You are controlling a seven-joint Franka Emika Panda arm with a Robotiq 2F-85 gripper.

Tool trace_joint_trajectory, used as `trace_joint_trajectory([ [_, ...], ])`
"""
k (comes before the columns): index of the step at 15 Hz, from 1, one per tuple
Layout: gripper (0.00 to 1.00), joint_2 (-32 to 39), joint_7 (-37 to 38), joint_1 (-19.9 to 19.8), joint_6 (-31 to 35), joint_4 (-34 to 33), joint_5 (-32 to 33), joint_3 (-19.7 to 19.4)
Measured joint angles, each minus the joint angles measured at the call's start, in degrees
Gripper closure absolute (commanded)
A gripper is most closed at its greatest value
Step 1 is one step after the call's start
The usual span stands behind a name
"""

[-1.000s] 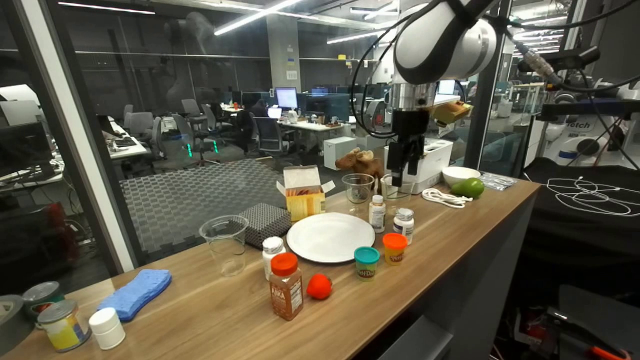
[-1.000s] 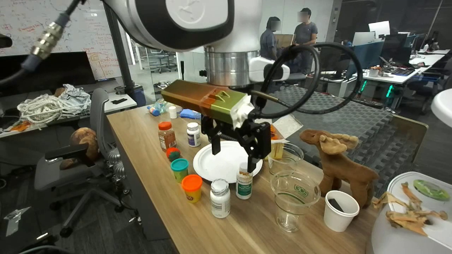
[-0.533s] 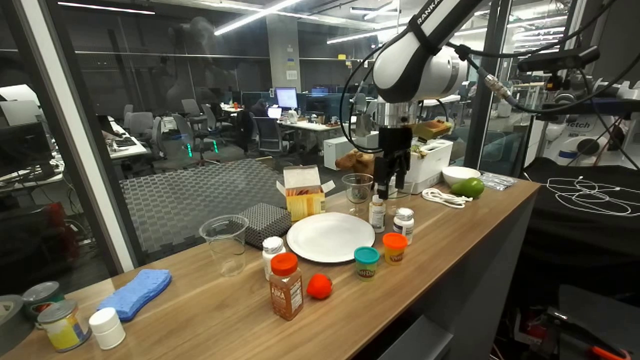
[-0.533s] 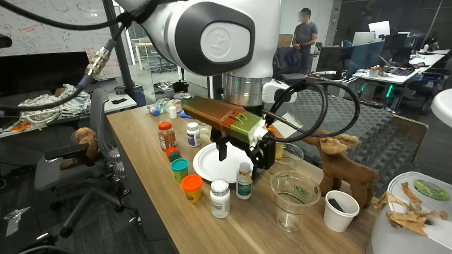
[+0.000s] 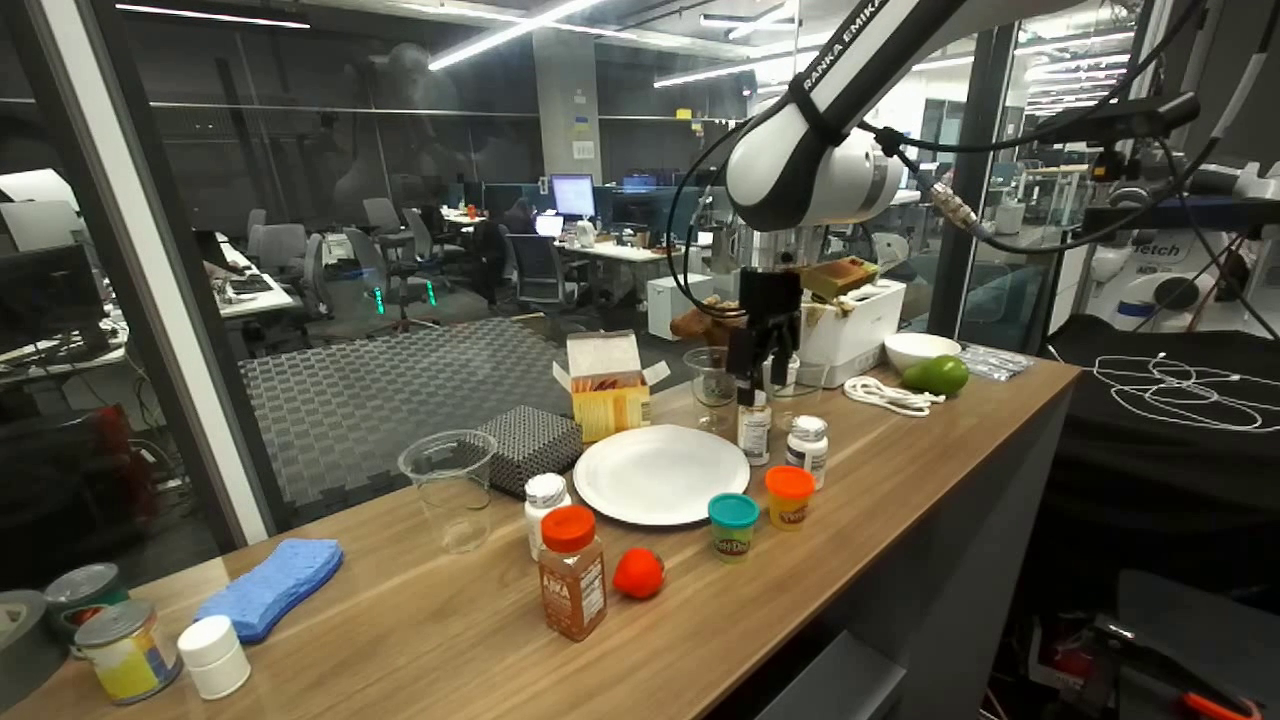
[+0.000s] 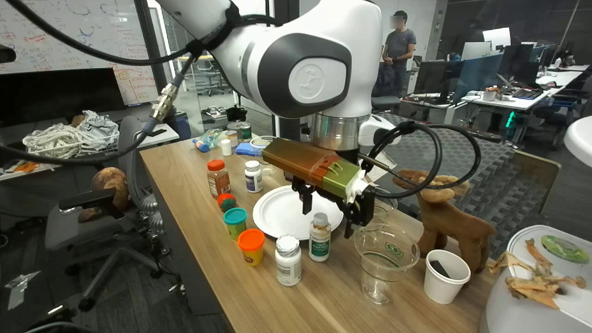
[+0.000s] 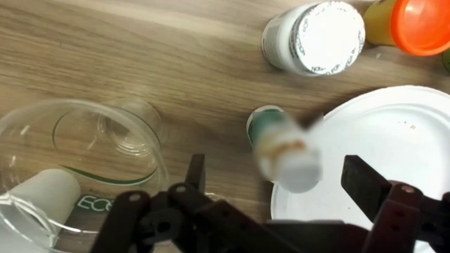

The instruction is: Organize all the containers on the white plate

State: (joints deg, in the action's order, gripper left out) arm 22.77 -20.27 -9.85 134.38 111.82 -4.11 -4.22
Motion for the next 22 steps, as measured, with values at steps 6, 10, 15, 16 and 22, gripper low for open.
trace_joint_trajectory([
  [6,0.65,1.4,0.0,-0.4,1.1,-1.5,-0.7,1.7],
  [10,0.38,1.3,0.0,-0.4,1.1,-1.5,1.1,1.6],
  [15,0.10,0.8,0.4,-0.4,1.1,-1.4,5.1,1.3],
  [16,0.03,0.8,0.6,-0.3,1.1,-1.3,5.7,1.2],
  [22,0.25,0.8,0.6,-0.2,-0.4,-0.9,6.1,1.2],
])
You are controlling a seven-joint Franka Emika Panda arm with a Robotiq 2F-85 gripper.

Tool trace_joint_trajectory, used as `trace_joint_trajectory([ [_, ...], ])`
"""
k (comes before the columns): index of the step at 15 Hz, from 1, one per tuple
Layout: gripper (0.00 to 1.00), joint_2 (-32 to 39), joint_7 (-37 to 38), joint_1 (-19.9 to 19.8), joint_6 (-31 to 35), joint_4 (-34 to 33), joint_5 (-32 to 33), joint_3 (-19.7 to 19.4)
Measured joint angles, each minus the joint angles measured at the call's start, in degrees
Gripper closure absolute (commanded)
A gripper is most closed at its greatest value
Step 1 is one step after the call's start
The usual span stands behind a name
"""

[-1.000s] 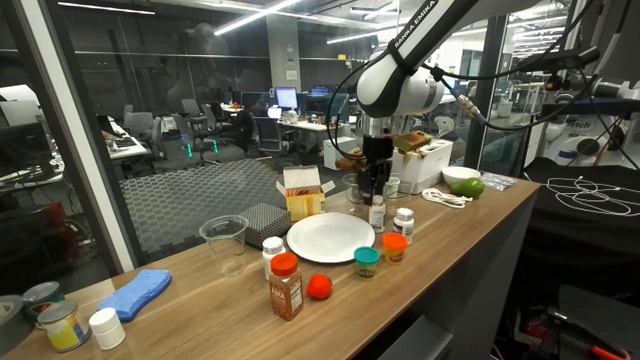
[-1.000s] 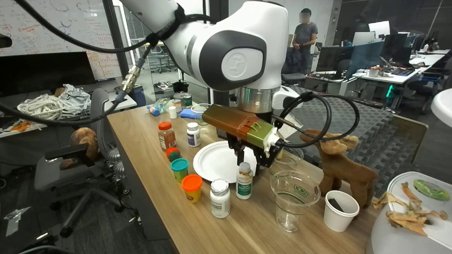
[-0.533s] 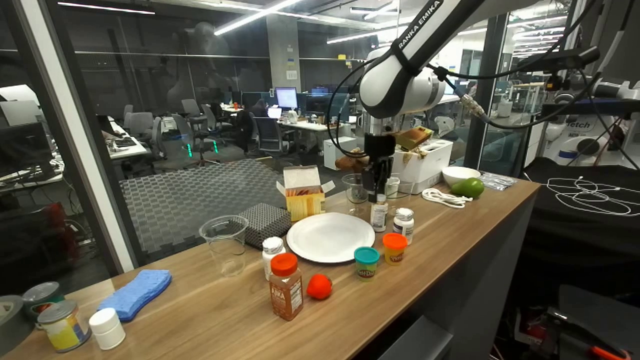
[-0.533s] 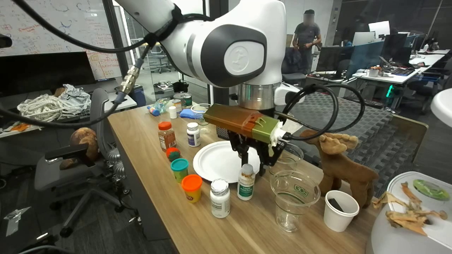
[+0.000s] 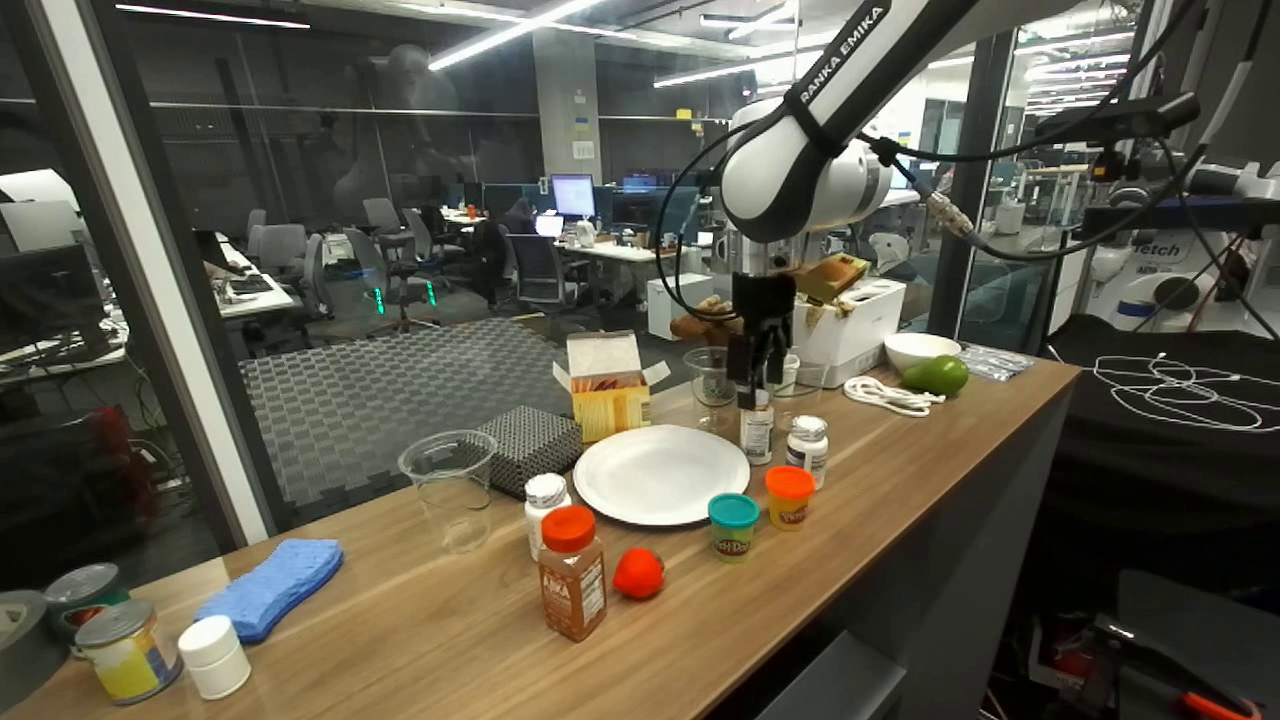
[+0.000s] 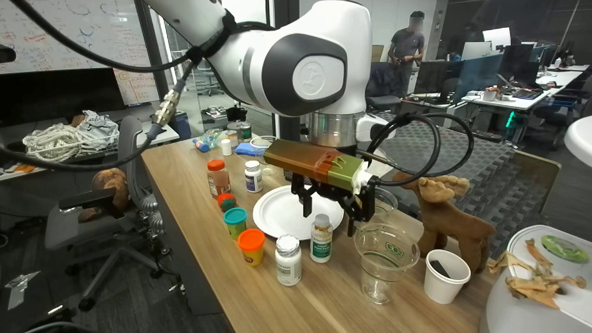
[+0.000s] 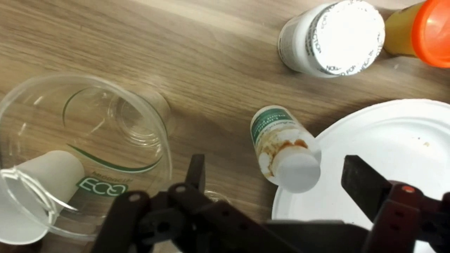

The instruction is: Organize all the containers on the white plate

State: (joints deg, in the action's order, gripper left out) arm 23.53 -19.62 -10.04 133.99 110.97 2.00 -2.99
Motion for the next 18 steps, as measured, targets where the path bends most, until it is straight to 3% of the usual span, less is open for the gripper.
trace_joint_trajectory([
  [2,0.25,0.0,0.0,0.0,-0.7,0.2,0.0,0.0],
  [10,0.86,-0.3,0.3,0.0,-0.4,0.3,0.0,0.0],
  [18,0.86,-3.3,2.8,0.6,-1.2,1.0,0.1,-0.2],
])
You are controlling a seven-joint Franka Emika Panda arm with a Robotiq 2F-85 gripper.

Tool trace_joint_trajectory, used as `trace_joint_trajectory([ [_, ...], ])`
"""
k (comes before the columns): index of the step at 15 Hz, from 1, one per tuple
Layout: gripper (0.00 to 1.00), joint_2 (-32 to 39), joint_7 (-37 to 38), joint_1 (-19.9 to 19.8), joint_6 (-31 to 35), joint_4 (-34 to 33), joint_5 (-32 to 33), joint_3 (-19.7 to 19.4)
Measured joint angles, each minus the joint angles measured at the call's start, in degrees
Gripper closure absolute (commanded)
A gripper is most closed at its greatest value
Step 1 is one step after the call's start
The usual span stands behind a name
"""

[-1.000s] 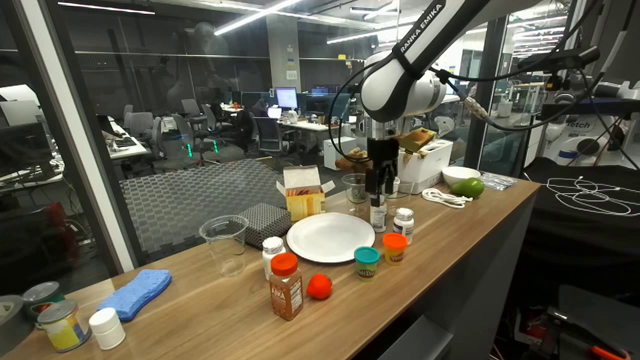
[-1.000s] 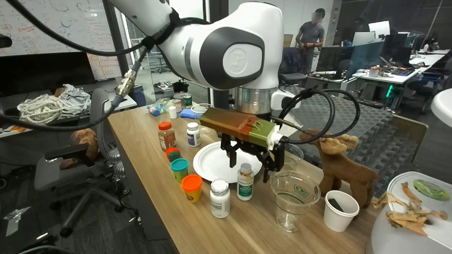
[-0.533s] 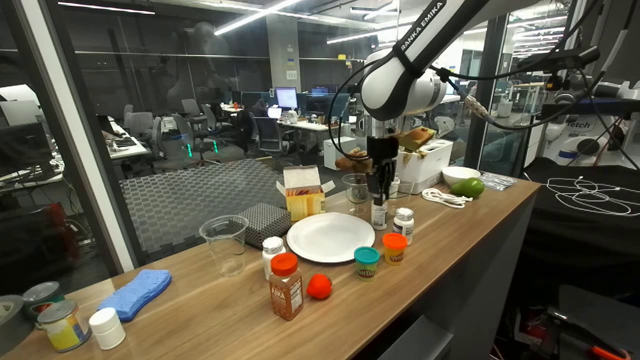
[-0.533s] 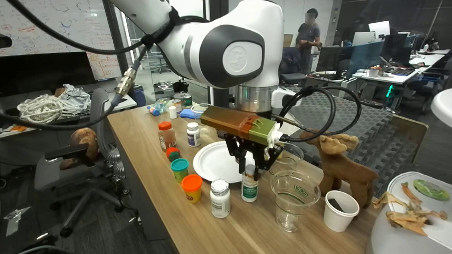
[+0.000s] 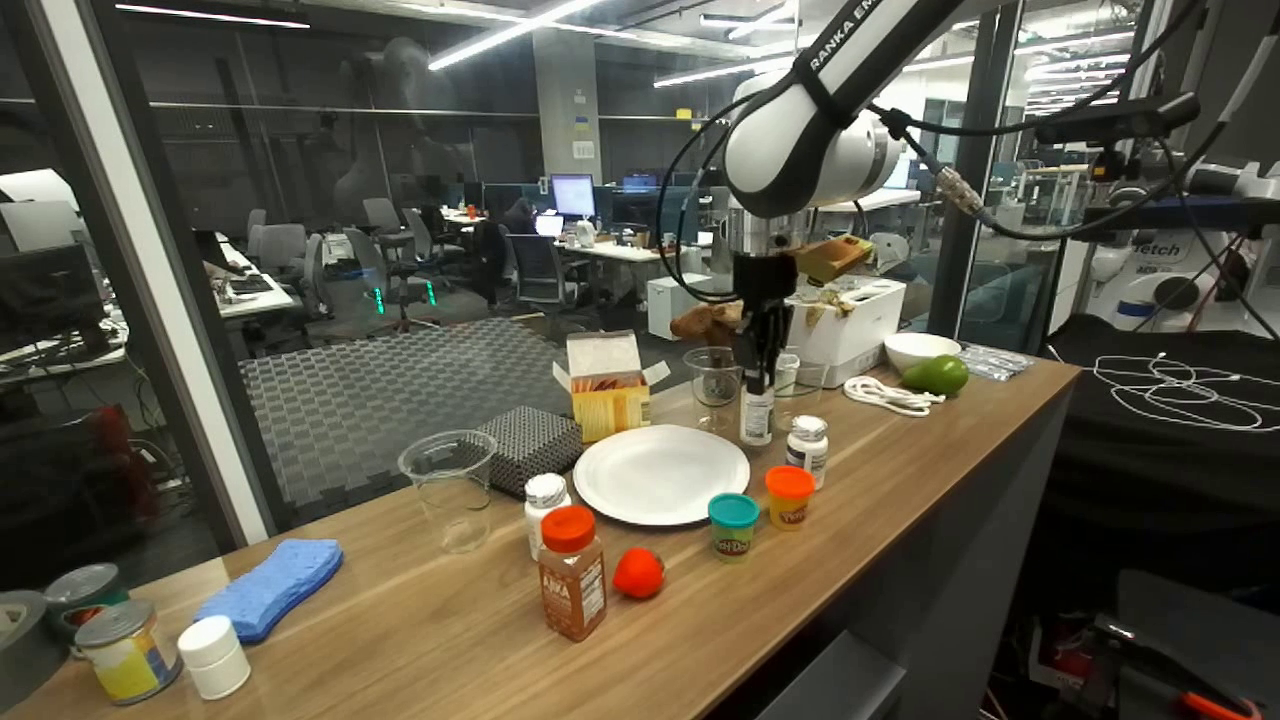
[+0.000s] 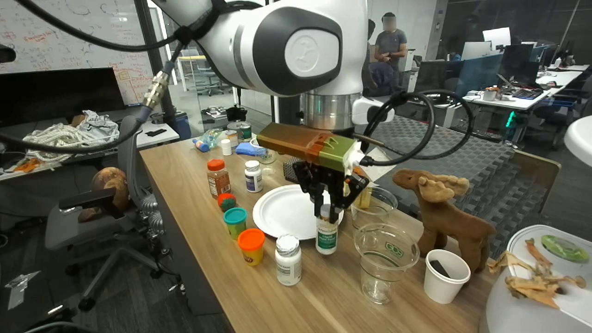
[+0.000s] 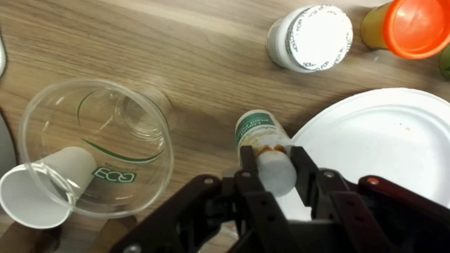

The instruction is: Organize all the containers on the white plate

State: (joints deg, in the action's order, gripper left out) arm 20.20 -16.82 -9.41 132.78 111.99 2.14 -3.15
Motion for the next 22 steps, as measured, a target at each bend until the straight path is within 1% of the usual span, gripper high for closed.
trace_joint_trajectory([
  [3,0.88,-4.0,1.4,1.6,-2.6,0.7,0.1,0.1],
  [6,0.88,-7.9,3.6,4.5,-7.2,1.0,1.8,0.8],
  [9,0.88,-8.4,4.9,7.0,-10.7,0.8,2.2,1.9],
  [12,0.88,-5.1,5.2,8.4,-11.1,-0.2,2.3,2.5],
  [14,0.88,-1.4,5.5,8.8,-10.8,-1.8,4.2,2.5],
  [16,0.88,2.4,5.6,8.9,-9.8,-4.1,6.4,2.5],
  [18,0.88,5.8,5.6,9.0,-8.4,-7.0,7.0,2.5],
  [22,0.88,9.3,5.6,9.1,-7.4,-13.2,6.9,3.3],
])
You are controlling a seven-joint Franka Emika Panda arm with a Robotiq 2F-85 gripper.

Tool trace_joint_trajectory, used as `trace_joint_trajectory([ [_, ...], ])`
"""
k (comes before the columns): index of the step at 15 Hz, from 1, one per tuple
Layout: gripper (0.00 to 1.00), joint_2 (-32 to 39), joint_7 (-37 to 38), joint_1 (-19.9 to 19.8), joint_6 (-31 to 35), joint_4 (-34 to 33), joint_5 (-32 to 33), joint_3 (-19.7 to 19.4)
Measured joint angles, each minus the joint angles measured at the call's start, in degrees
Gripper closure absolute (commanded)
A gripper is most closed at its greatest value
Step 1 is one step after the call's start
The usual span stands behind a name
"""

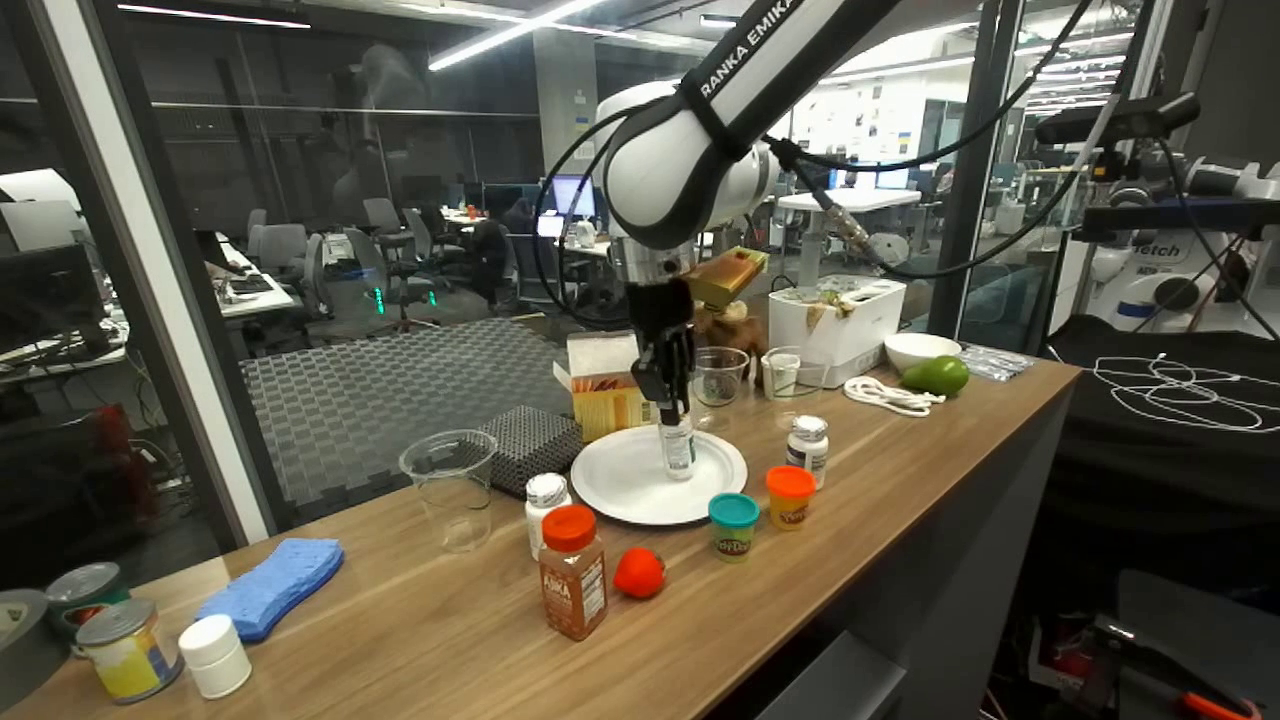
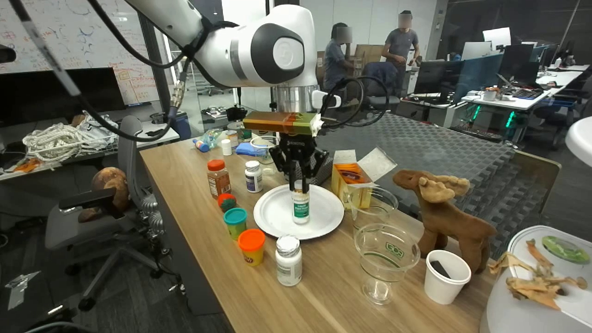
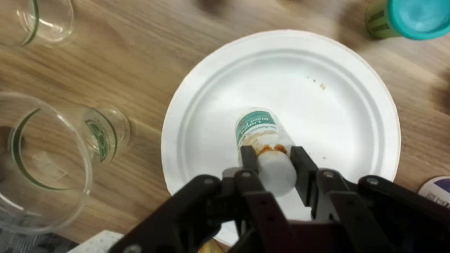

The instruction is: Organize all the containers on the white plate

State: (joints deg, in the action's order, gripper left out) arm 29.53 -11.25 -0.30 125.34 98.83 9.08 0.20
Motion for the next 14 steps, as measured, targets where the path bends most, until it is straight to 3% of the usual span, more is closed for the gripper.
trace_joint_trajectory([
  [10,0.88,4.2,0.0,-0.8,5.7,-5.7,-1.2,0.7],
  [11,0.45,4.8,0.0,-1.1,6.6,-5.8,-1.7,0.7],
  [12,0.44,5.3,0.0,-1.3,7.1,-5.8,-2.2,0.7],
  [14,0.31,5.5,-0.4,-1.9,7.3,-6.1,-4.0,1.0],
])
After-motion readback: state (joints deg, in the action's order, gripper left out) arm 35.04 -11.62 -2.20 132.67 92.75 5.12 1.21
